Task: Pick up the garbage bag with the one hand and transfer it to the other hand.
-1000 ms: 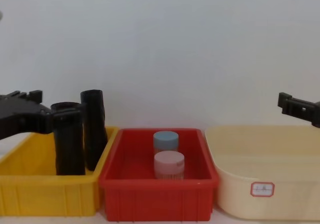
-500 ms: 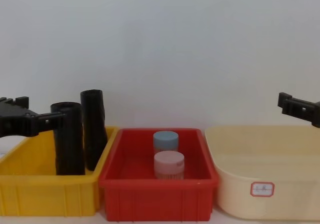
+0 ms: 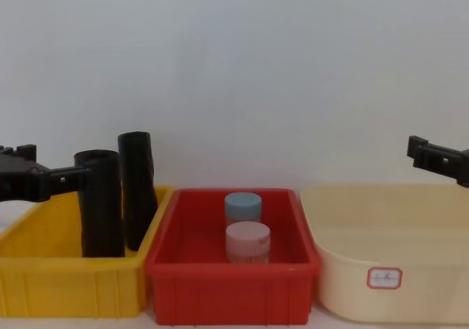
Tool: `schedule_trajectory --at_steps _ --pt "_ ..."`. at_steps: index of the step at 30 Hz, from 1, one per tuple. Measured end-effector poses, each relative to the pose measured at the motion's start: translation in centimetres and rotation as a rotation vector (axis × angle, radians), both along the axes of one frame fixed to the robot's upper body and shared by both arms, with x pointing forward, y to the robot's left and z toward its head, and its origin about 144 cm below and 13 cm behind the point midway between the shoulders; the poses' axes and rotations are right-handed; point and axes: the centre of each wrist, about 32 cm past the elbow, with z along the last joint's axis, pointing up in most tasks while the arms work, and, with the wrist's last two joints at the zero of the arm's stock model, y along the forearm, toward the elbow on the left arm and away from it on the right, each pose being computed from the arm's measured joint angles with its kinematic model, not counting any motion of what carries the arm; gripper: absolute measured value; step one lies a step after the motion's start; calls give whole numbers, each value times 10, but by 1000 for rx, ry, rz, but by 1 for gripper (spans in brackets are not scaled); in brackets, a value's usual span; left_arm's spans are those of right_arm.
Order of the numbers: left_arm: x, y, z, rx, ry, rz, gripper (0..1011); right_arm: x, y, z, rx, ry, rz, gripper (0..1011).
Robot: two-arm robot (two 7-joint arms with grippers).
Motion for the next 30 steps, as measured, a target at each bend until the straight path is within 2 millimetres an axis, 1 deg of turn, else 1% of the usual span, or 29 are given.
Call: schedule_trajectory --at_steps 9,15,21,30 --pt "0 0 -1 -1 10 4 1002 0 0 0 0 0 0 1000" --pt "4 1 -1 -6 27 6 1002 0 0 0 0 0 0 1000" --pt "11 0 -1 -10 45 -2 1002 0 0 0 0 0 0 1000" --pt "23 -8 -2 -13 64 -28 1002 0 0 0 0 0 0 1000"
